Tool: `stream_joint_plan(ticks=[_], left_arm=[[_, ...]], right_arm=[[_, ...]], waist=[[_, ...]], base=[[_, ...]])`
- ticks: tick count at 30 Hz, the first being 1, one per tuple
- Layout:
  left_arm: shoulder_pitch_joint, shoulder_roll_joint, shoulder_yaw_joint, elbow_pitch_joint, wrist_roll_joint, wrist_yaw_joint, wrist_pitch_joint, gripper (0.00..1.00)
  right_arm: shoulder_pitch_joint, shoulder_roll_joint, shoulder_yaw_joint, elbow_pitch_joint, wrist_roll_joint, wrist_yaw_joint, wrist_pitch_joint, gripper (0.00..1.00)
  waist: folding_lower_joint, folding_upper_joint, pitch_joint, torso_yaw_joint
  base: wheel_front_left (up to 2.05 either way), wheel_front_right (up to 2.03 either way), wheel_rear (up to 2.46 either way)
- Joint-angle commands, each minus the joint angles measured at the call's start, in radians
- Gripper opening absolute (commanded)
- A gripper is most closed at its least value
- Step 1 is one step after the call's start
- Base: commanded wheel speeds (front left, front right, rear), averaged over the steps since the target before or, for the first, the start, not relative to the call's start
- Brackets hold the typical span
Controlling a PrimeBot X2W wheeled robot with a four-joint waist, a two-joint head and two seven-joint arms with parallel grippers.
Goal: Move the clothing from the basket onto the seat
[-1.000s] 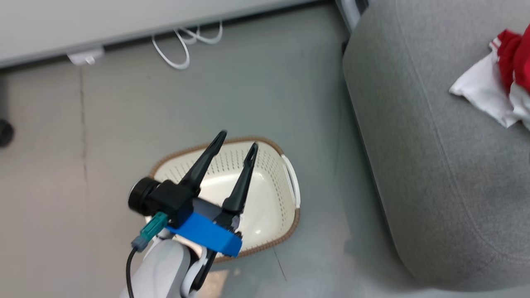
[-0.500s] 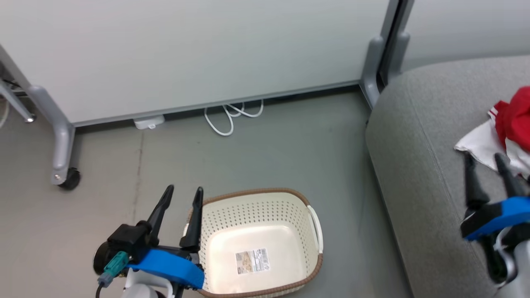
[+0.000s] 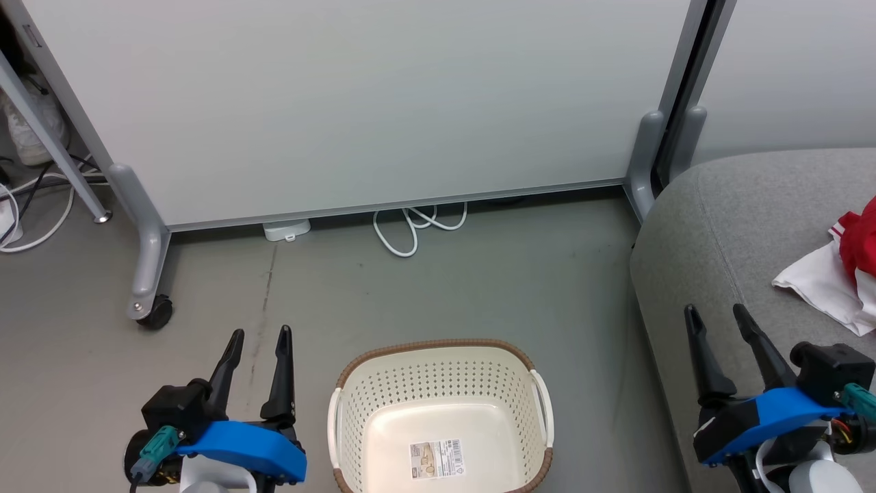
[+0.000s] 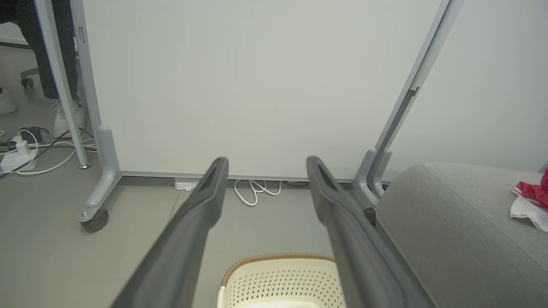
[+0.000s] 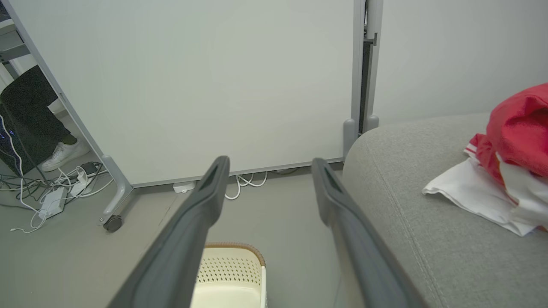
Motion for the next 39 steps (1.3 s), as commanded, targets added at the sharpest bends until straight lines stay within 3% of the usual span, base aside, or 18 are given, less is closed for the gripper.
stream_joint_plan(ticks=[1,22,23,32,39], left_arm=[[-0.005,0.000,0.006,0.008,-0.002,-0.002,-0.003,1.00],[0.001,-0.001,-0.019,0.037,-0.014,-0.002,-0.003,1.00],[0.000,-0.001,-0.020,0.036,-0.012,0.000,0.000,0.00],[0.084,-0.020,-0.023,0.111,-0.016,0.000,0.008,0.00],[0.078,-0.024,0.006,0.083,-0.134,0.000,0.044,0.00]], right_arm=[[0.021,0.008,0.000,-0.013,-0.011,0.000,0.004,1.00],[0.035,0.037,0.003,-0.024,-0.008,0.000,0.022,1.00],[0.029,0.035,0.002,-0.024,-0.013,0.000,0.025,0.00],[0.061,0.042,0.003,0.064,-0.013,0.000,0.028,0.00],[0.053,0.043,-0.005,0.063,0.119,0.000,0.043,0.00]], waist=[[0.0002,-0.0001,-0.005,0.002],[0.0002,-0.0001,-0.006,0.000],[0.0002,-0.0001,-0.006,0.000],[0.0002,-0.0001,-0.006,0.000],[0.0002,-0.0001,-0.006,-0.002]], base=[[0.00,0.00,0.00],[0.00,0.00,0.00],[0.00,0.00,0.00],[0.00,0.00,0.00],[0.00,0.00,0.00]])
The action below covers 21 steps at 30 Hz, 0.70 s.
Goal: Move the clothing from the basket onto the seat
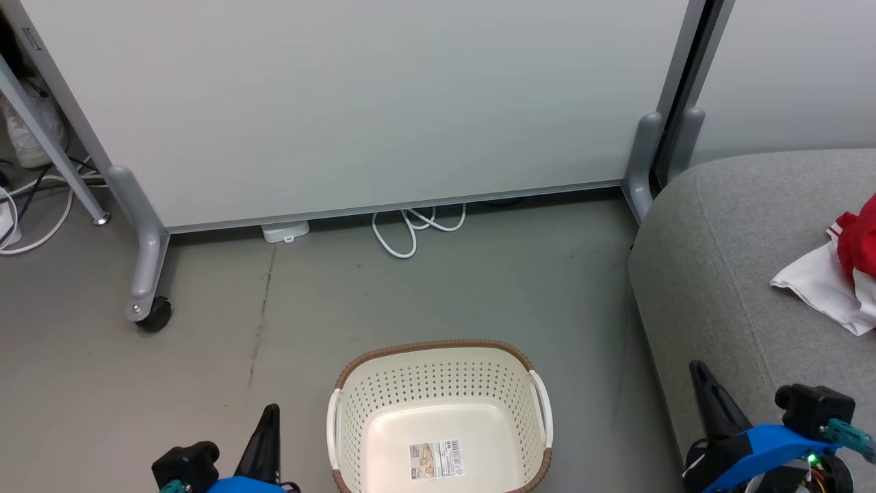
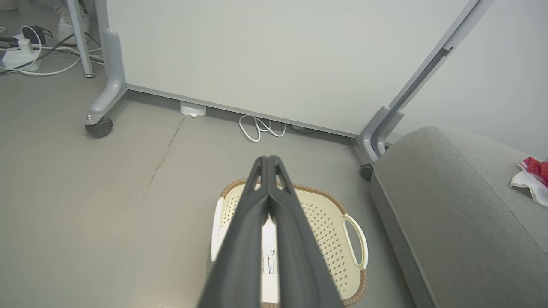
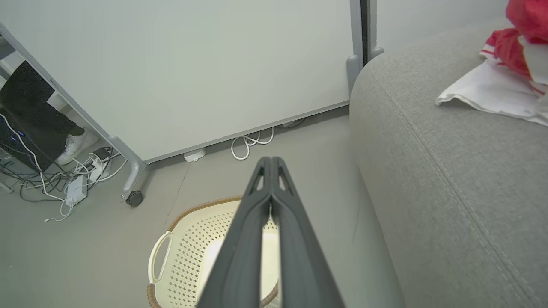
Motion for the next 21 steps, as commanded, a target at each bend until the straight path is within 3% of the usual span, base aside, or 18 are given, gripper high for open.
stream_joint_plan(ticks=[1,21], left_arm=[[-0.025,0.000,0.017,-0.027,-0.044,0.000,0.011,0.00],[-0.041,-0.009,0.085,-0.095,-0.331,-0.001,0.097,0.00]], right_arm=[[-0.018,-0.001,-0.004,-0.017,0.051,0.000,0.005,0.00],[-0.035,0.001,-0.015,-0.023,0.373,0.000,0.036,0.00]], waist=[[-0.0001,-0.0001,0.000,-0.001],[-0.0001,-0.0001,0.000,-0.005]], base=[[0.00,0.00,0.00],[0.00,0.00,0.00]])
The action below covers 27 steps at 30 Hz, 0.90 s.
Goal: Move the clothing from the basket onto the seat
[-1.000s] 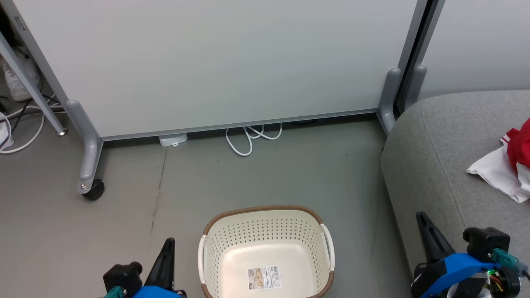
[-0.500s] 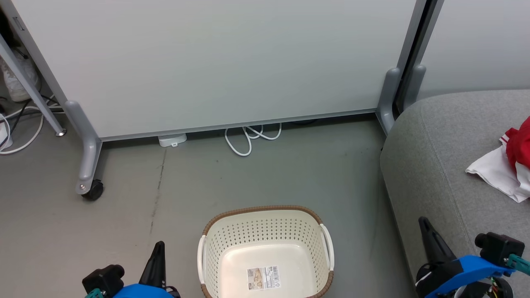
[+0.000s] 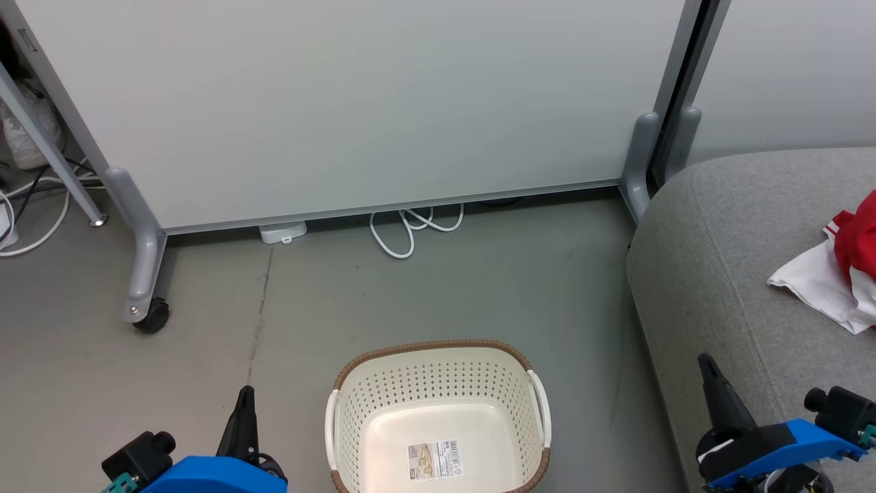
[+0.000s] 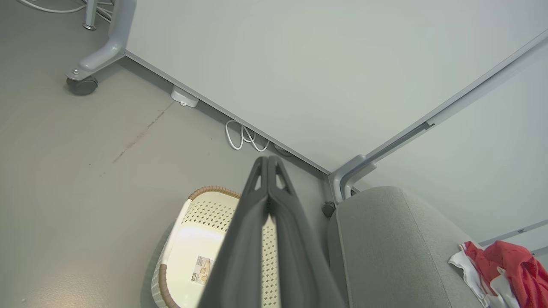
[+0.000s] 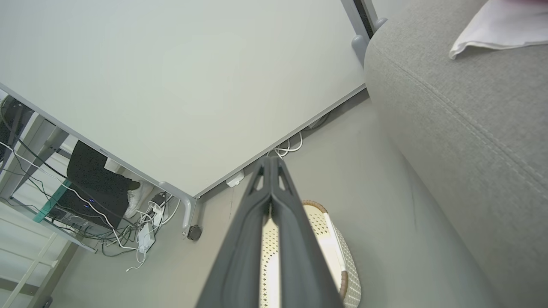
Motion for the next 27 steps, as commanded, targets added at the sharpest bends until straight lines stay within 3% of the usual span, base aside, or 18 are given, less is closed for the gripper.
stream_joint_plan(ticks=[1,27], left_arm=[[-0.031,0.001,0.013,-0.024,-0.038,-0.001,0.010,0.00],[-0.047,-0.008,0.082,-0.091,-0.325,-0.001,0.097,0.00]], right_arm=[[-0.031,0.000,-0.005,-0.018,0.046,0.000,0.006,0.00],[-0.047,0.002,-0.018,-0.022,0.367,0.000,0.040,0.00]], waist=[[-0.0001,0.0000,0.000,0.000],[-0.0001,0.0000,0.000,-0.007]], base=[[0.00,0.00,0.00],[0.00,0.00,0.00]])
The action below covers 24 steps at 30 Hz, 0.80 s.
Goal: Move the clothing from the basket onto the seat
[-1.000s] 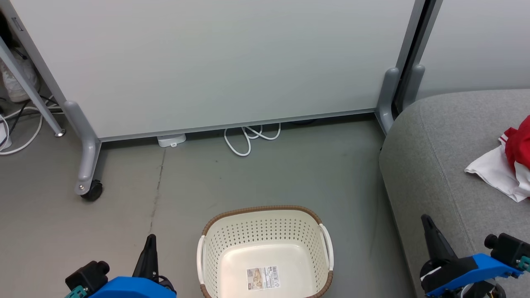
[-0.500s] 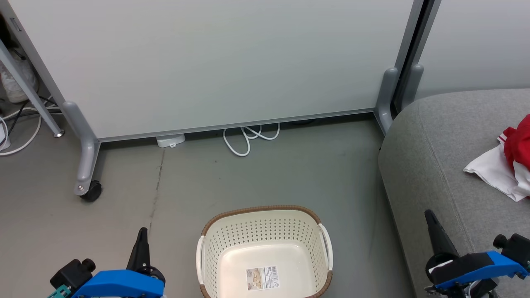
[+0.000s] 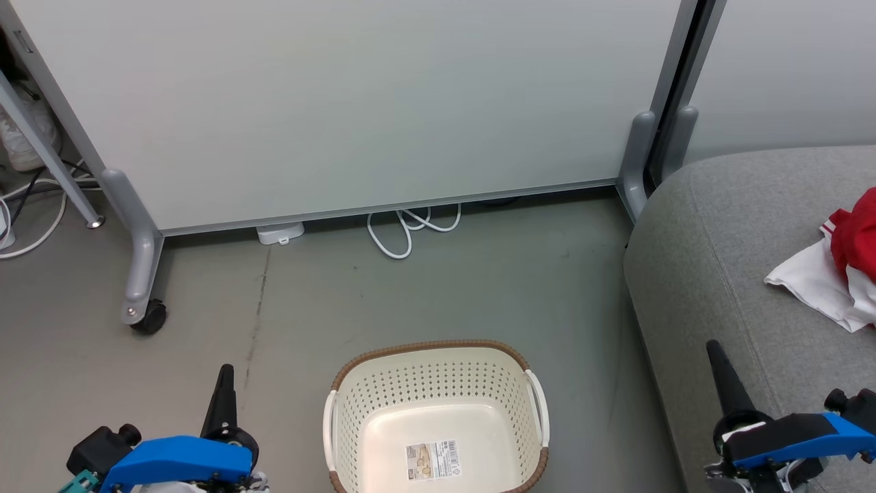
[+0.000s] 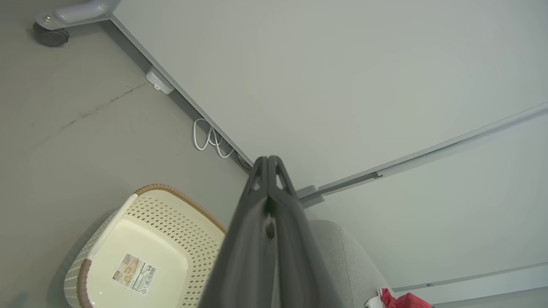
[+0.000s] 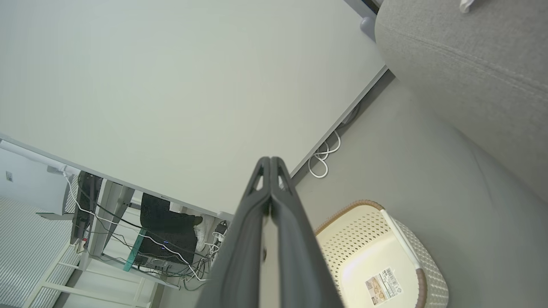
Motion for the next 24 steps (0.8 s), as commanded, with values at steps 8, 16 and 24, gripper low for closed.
stream_joint_plan(ticks=[8,16,24], left_arm=[[-0.031,0.000,0.026,-0.033,-0.088,-0.002,0.027,0.00],[-0.034,-0.002,0.043,-0.049,-0.159,-0.002,0.049,0.00],[-0.037,-0.005,0.058,-0.064,-0.223,-0.002,0.069,0.00]], right_arm=[[-0.030,0.002,-0.006,-0.015,0.100,0.000,0.012,0.00],[-0.033,0.002,-0.009,-0.016,0.180,0.000,0.020,0.00],[-0.038,0.003,-0.012,-0.016,0.253,0.000,0.027,0.00]], waist=[[-0.0001,0.0000,0.000,-0.002],[-0.0001,0.0000,0.000,-0.004],[-0.0001,0.0000,0.000,-0.006]], base=[[0.00,0.00,0.00],[0.00,0.00,0.00],[0.00,0.00,0.00]])
